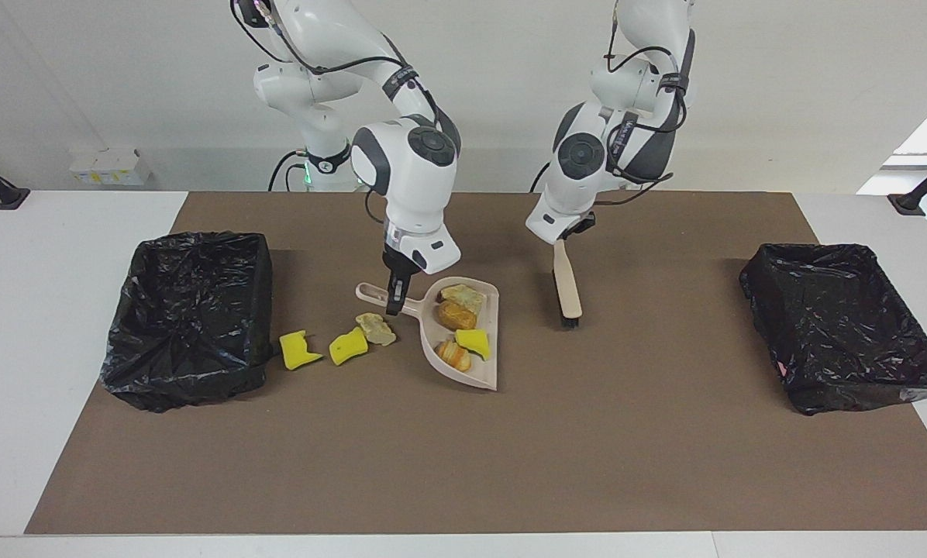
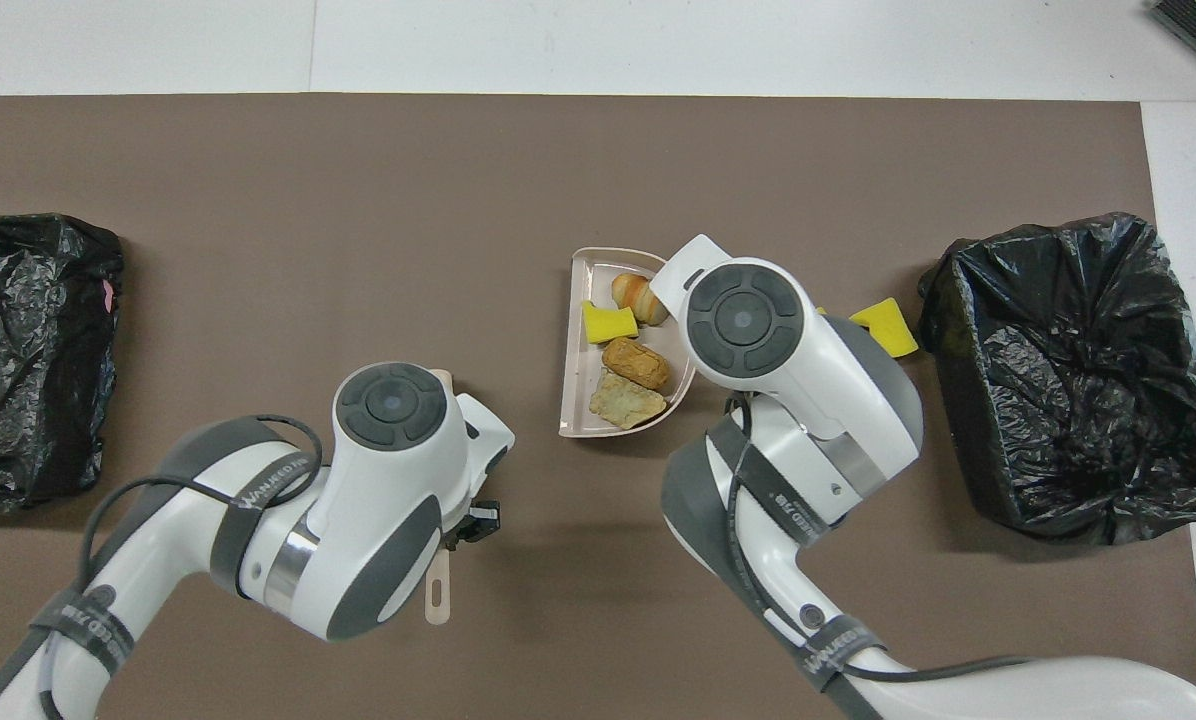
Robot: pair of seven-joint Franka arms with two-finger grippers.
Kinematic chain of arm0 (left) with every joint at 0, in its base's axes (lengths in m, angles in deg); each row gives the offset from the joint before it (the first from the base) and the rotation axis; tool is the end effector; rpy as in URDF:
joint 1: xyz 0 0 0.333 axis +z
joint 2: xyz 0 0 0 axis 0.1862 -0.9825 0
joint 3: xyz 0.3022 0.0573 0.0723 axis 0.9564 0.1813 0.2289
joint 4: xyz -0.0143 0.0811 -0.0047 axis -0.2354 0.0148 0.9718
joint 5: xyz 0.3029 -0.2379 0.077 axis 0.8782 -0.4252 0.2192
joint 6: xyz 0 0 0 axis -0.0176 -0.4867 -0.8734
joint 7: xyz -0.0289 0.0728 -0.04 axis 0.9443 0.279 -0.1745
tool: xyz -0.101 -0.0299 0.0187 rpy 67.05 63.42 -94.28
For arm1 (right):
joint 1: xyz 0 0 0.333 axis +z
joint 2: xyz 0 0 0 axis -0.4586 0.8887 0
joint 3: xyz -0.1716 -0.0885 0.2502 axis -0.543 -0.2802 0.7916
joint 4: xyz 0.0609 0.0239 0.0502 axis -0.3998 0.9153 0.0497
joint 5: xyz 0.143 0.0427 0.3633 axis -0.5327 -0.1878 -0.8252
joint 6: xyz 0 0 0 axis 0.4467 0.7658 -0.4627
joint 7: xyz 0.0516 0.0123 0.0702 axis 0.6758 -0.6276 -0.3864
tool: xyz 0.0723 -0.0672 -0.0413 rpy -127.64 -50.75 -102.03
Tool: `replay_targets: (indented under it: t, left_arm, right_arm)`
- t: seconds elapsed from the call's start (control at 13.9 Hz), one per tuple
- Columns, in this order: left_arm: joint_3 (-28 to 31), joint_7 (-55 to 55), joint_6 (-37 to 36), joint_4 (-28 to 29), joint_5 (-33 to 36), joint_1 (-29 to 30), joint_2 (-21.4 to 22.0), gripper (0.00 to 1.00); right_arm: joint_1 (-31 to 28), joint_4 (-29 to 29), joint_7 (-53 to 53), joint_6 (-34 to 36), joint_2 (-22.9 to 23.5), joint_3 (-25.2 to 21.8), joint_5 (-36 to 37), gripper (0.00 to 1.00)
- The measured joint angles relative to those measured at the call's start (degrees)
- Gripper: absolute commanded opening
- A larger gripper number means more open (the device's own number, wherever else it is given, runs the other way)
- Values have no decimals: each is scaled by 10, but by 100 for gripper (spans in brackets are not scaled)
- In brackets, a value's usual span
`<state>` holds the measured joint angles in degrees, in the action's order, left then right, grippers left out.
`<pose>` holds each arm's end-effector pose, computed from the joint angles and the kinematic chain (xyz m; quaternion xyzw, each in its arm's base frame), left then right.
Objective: Sweep and dump trash in bin
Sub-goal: 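Carry the loaded dustpan with the right gripper over the nearby black bin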
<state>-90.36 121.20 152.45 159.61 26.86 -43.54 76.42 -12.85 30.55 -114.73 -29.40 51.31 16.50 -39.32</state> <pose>0.3939 -0.3000 0.3697 -0.9846 0.0048 0.1610 0.0675 0.5716 0.2498 0.4228 0.7206 0.6793 -0.0356 0.1341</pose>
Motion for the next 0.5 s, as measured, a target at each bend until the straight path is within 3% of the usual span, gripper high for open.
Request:
replay_targets:
  t: [0.29, 0.5]
  left_arm:
    - [-3, 94, 94, 108, -1, -92, 64, 0]
    - [-4, 150, 109, 165, -7, -168, 119, 0]
  right_arm:
    - [-58, 0, -105, 23, -32, -1, -37, 0]
    - [-124, -2, -214, 27, -47, -2, -79, 0]
